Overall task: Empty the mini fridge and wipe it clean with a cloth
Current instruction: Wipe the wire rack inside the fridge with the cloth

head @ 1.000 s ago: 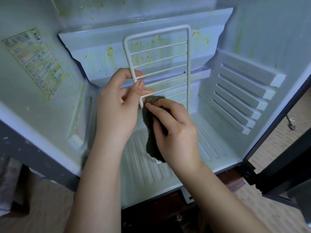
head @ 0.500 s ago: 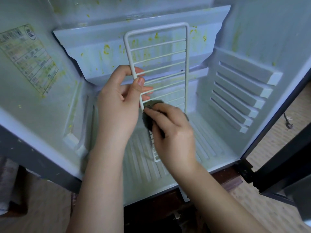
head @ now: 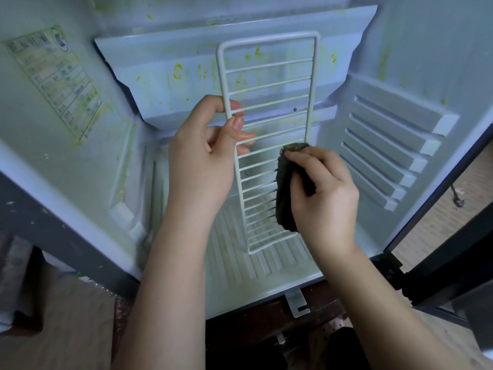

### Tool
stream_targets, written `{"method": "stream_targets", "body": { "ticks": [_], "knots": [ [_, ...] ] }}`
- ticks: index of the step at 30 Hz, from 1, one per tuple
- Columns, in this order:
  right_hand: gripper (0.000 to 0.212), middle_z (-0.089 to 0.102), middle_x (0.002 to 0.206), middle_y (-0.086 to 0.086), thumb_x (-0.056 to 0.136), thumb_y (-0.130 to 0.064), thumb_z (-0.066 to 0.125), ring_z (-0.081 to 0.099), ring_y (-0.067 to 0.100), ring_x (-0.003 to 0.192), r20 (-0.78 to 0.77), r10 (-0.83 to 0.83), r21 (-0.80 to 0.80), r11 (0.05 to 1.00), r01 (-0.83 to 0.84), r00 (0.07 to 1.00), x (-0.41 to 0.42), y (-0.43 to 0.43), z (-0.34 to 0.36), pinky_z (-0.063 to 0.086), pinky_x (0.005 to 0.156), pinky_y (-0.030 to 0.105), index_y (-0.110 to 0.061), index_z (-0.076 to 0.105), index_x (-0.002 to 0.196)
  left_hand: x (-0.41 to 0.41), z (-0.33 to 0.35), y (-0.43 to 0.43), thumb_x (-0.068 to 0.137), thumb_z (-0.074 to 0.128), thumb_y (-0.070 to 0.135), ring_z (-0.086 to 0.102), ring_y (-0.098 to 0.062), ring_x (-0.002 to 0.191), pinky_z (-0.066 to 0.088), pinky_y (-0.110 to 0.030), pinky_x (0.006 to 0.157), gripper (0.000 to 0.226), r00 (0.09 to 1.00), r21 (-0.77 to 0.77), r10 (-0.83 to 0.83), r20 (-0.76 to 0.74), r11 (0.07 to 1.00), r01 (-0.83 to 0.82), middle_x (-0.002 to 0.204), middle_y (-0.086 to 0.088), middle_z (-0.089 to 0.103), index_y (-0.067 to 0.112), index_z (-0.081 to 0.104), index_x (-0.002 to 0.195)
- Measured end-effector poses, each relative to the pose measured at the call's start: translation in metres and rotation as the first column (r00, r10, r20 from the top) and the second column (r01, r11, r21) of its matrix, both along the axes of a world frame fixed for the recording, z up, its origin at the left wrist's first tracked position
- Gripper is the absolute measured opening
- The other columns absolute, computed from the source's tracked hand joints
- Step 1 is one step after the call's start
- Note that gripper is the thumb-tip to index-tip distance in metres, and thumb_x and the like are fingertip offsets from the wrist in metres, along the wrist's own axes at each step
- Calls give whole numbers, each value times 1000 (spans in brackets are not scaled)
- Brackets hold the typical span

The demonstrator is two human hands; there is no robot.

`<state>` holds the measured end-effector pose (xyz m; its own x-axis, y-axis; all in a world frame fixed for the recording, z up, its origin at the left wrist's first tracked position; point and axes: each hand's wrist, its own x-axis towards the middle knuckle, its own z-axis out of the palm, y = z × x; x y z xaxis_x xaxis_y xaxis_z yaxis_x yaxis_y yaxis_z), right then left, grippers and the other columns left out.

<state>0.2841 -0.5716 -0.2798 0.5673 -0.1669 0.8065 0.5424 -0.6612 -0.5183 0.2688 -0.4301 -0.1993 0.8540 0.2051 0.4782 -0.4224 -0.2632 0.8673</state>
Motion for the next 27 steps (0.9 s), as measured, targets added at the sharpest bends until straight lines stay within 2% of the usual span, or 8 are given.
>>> {"method": "stream_targets", "body": {
  "ticks": [3, 6, 9, 13, 16, 20, 22, 27],
  "knots": [
    [27, 65, 101, 7, 81, 11, 62, 63, 20, 92, 5, 55, 58, 997, -55, 998, -8, 17, 0, 45, 87, 17, -3, 73, 101, 1, -1, -1, 100, 51, 11, 72, -8, 75, 56, -24, 65, 14, 1000, -6, 16, 9, 1000, -16, 78, -8, 71, 23, 55, 94],
    [25, 66, 104, 9, 84, 9, 62, 64, 24, 96, 3, 174, 3, 985, -174, 985, -18, 39, -3, 49, 88, 26, -2, 72, 104, 1, -1, 0, 99, 52, 12, 73, -9, 75, 57, -26, 65, 14, 999, -6, 35, 5, 999, -35, 78, -7, 71, 23, 55, 94],
    [25, 66, 105, 11, 85, 9, 62, 63, 26, 96, 19, 206, 0, 978, -206, 978, -22, 47, -6, 50, 86, 31, -1, 72, 105, -1, -1, 1, 100, 51, 13, 73, -10, 78, 58, -30, 68, 14, 1000, -13, 26, -6, 1000, -26, 80, -4, 71, 24, 55, 94],
    [22, 67, 104, 10, 87, 6, 62, 64, 28, 92, 66, 187, -110, 978, -179, 980, -15, 32, -8, 52, 80, 33, -3, 73, 104, 0, -2, 0, 100, 52, 13, 73, -9, 77, 58, -29, 69, 15, 1000, 14, 12, -2, 1000, -12, 78, 1, 71, 26, 55, 93],
    [22, 68, 104, 7, 86, 5, 61, 64, 26, 92, 67, 99, -159, 983, -87, 993, -6, 14, -11, 51, 81, 28, -6, 74, 100, 0, -2, 1, 100, 52, 12, 73, -8, 76, 57, -25, 66, 13, 1000, -7, 8, -4, 1000, -8, 77, 1, 70, 24, 56, 95],
    [27, 67, 100, 2, 82, 9, 61, 64, 15, 91, -92, -37, 6, 999, 38, 995, 14, -22, -18, 44, 84, 12, -8, 74, 98, -1, -3, 5, 99, 52, 12, 73, -8, 78, 55, -22, 66, 11, 1000, -32, 16, -9, 999, -16, 79, 1, 71, 22, 56, 96],
    [28, 65, 97, -4, 82, 10, 61, 60, 4, 89, -164, -33, 102, 994, 50, 986, 17, -29, -23, 42, 82, 5, -9, 74, 96, -1, -3, 2, 100, 51, 11, 73, -9, 76, 55, -21, 64, 11, 1000, -31, 2, -10, 1000, -3, 80, -4, 71, 20, 57, 98],
    [28, 60, 93, -8, 82, 10, 59, 54, -2, 88, -178, -26, 237, 969, 68, 984, 12, -20, -17, 40, 79, 4, -11, 72, 95, -1, -6, -5, 100, 52, 13, 71, -12, 71, 58, -31, 68, 12, 999, 10, 29, -17, 1000, -29, 79, -1, 74, 23, 58, 101]
  ]
}}
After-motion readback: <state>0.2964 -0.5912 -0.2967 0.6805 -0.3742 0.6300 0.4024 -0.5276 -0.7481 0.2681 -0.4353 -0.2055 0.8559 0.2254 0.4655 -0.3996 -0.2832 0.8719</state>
